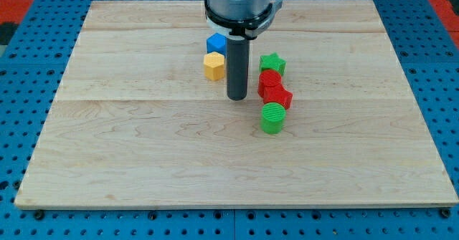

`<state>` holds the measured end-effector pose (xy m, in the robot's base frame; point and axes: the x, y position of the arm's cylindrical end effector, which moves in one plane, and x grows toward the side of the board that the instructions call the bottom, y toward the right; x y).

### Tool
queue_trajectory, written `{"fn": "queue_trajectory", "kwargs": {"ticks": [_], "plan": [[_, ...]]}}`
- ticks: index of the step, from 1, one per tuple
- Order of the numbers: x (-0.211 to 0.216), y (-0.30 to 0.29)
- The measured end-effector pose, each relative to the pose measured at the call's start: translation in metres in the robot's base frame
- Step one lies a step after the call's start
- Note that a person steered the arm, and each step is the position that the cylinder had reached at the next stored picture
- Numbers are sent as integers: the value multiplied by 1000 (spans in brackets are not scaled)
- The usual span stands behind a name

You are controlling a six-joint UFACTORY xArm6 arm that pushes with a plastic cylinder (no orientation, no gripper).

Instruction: Move the yellow blocks away from the vertical line to the left side

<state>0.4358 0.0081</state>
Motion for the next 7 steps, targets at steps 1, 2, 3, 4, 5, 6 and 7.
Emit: {"fn": "queue_trajectory", "kwargs": {"ticks": [1,2,3,4,5,6,7], "plan": [[0,1],[-35,1],[-64,-9],[-66,-31],[-71,-95],[-86,-92],[-54,-48]]}}
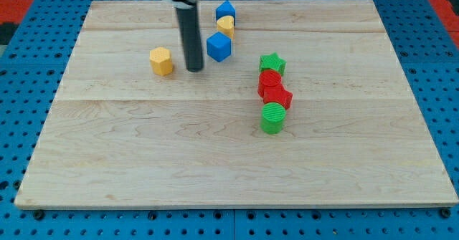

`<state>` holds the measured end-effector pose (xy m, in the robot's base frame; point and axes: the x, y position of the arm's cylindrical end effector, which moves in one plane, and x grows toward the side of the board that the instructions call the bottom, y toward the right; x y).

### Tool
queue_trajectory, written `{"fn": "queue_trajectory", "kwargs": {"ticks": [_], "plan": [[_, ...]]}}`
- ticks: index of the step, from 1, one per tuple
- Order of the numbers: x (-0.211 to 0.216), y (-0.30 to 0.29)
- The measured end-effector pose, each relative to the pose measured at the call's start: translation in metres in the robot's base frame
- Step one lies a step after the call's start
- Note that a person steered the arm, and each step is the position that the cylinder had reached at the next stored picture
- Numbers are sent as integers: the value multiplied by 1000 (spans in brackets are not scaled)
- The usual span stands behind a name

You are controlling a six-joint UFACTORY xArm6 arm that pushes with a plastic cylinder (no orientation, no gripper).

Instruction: Move the yellow blocks away from the vertical line to the left side

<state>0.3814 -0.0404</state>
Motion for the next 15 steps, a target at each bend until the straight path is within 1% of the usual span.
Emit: {"fn": "queue_trajectory", "kwargs": {"ticks": [1,2,4,5,6,7,8,10,11,12,13,14,15], "plan": [[-22,75],[-52,103],[-89,102],[-102,83],[-98,10],[-104,15],[-121,26],[-123,-82],[-143,-98],[-133,-127],[-96,-108],[-71,-101],[-60,-96]]}}
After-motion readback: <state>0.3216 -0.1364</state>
